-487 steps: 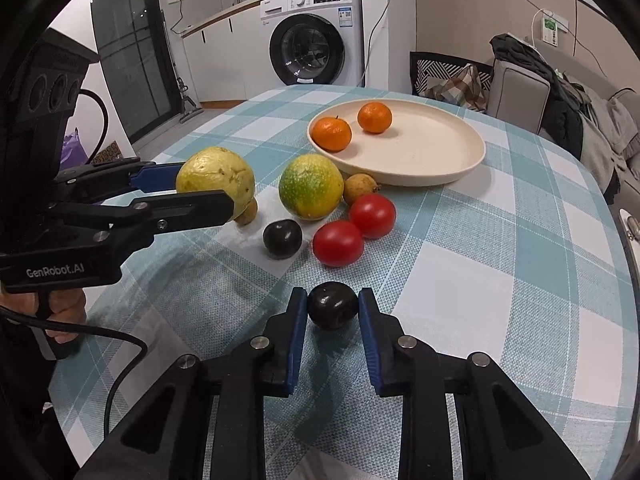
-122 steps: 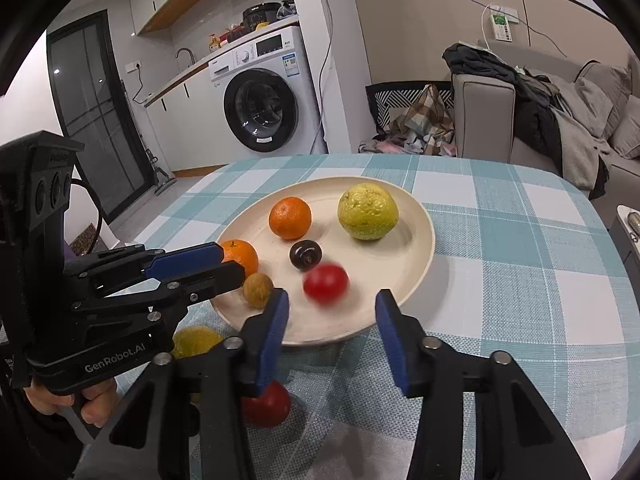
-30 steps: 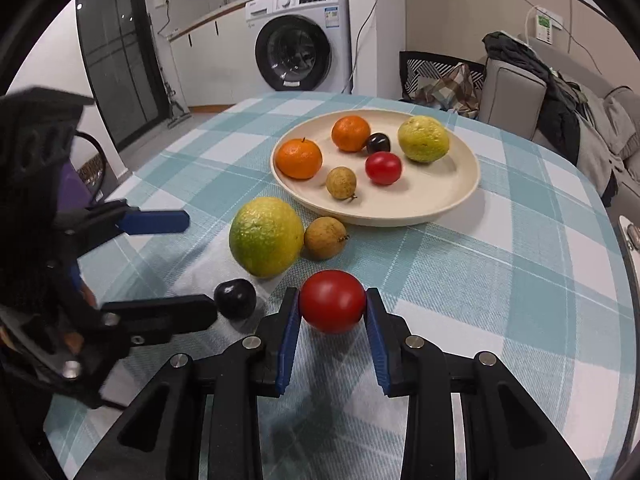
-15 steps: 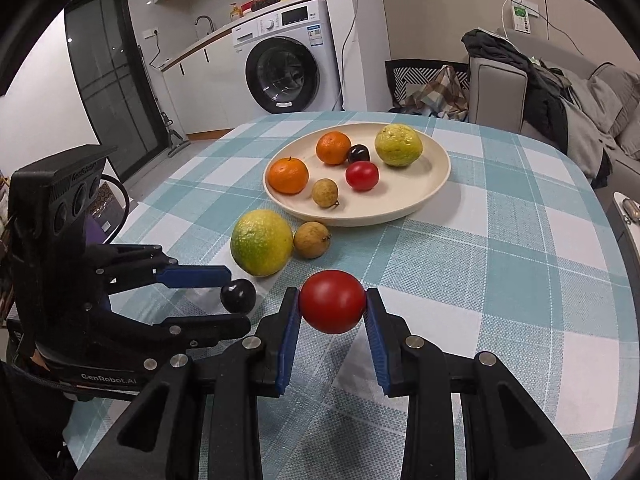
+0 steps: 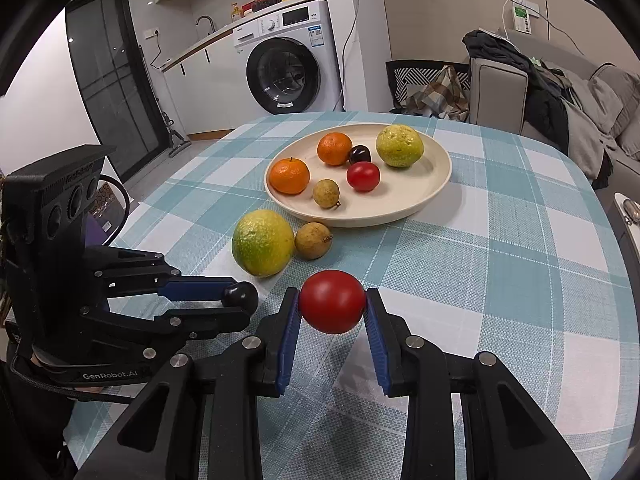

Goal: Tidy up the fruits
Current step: 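Close the right gripper on the second red tomato while the left gripper grasps a dark plum, then carry the red tomato and dark plum over the cream plate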

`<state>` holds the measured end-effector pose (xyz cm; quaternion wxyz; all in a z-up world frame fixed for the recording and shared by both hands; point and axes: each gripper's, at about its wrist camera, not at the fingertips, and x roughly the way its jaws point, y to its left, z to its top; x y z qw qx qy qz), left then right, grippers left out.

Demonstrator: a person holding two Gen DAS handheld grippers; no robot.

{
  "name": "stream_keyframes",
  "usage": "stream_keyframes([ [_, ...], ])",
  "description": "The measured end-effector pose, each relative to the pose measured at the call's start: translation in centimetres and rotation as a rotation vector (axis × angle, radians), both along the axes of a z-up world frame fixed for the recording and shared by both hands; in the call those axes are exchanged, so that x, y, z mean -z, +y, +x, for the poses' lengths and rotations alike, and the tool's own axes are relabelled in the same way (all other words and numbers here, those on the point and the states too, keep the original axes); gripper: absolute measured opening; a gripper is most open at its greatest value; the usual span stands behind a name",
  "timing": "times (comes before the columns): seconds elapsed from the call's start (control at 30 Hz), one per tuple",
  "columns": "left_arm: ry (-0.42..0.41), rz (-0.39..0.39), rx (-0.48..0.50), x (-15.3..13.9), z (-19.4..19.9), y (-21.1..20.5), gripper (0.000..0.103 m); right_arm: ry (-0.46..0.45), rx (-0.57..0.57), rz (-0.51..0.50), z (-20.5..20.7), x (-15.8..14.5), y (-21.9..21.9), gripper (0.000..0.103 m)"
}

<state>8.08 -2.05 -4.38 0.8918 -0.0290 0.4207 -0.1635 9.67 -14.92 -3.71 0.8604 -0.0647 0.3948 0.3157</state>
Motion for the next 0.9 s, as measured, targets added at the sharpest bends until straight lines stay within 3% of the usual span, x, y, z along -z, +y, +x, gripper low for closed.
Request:
stream_keyframes([
  [0.5,-0.133,-0.032,-0.024,-2.6,-1.4,0.7,0.022,-0.029,0.012,0.038,-0.2,-0.4,-0.2,0.033],
  [0.9,-0.196,-0.021,-0.115,-4.4,-1.2,1.8,0.022,-0.069,0.003,0.070,-0.2,-1.1,-0.1,0.033],
])
